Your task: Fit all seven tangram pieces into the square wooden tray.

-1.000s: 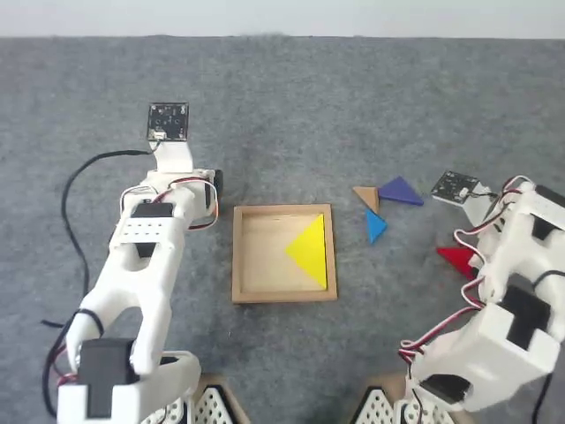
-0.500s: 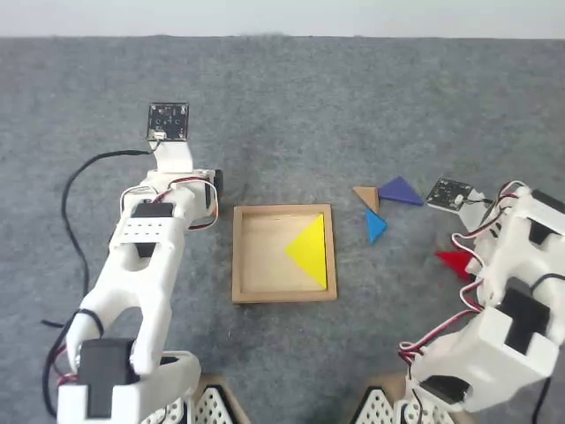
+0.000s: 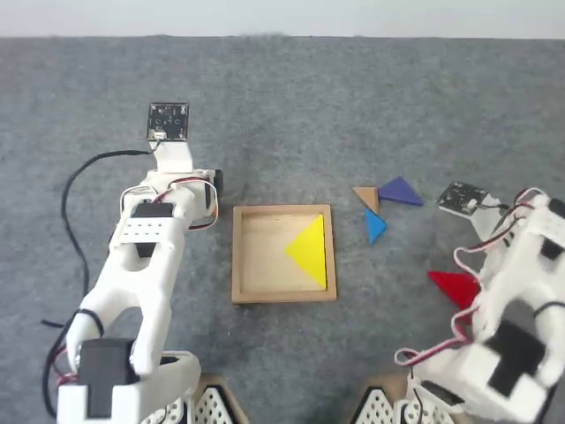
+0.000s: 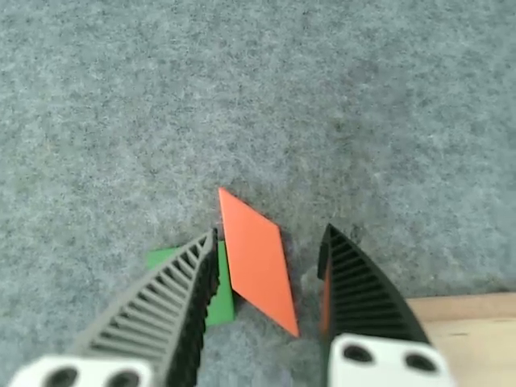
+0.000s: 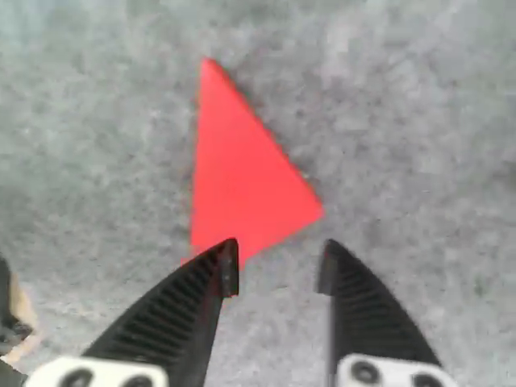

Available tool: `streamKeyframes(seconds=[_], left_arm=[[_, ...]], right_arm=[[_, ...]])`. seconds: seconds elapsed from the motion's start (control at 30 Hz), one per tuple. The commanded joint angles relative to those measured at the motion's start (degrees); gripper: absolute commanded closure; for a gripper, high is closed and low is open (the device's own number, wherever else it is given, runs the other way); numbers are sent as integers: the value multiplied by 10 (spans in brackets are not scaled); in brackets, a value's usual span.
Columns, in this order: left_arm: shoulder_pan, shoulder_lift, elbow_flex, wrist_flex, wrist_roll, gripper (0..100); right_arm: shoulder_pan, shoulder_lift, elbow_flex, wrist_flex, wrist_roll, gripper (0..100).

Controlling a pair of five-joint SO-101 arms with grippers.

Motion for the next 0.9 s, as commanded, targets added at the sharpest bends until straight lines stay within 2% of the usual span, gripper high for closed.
streamKeyframes(seconds=[0.0,0.1,0.27,0.57,0.87], left_arm=[[3,-3,-5,-14,-9,800],[3,-3,-4,-14,-9,800],[3,-3,-3,-14,-9,800],[3,-3,-3,-14,-9,800],[2,-4,-4,-14,-9,800]], right_arm=[[-4,-82,40,12,-8,703],[-27,-102,108,4,4,643],[-41,-102,164,-80,-25,635],[-42,-98,176,-128,-29,636],[-40,29,156,-170,-28,637]])
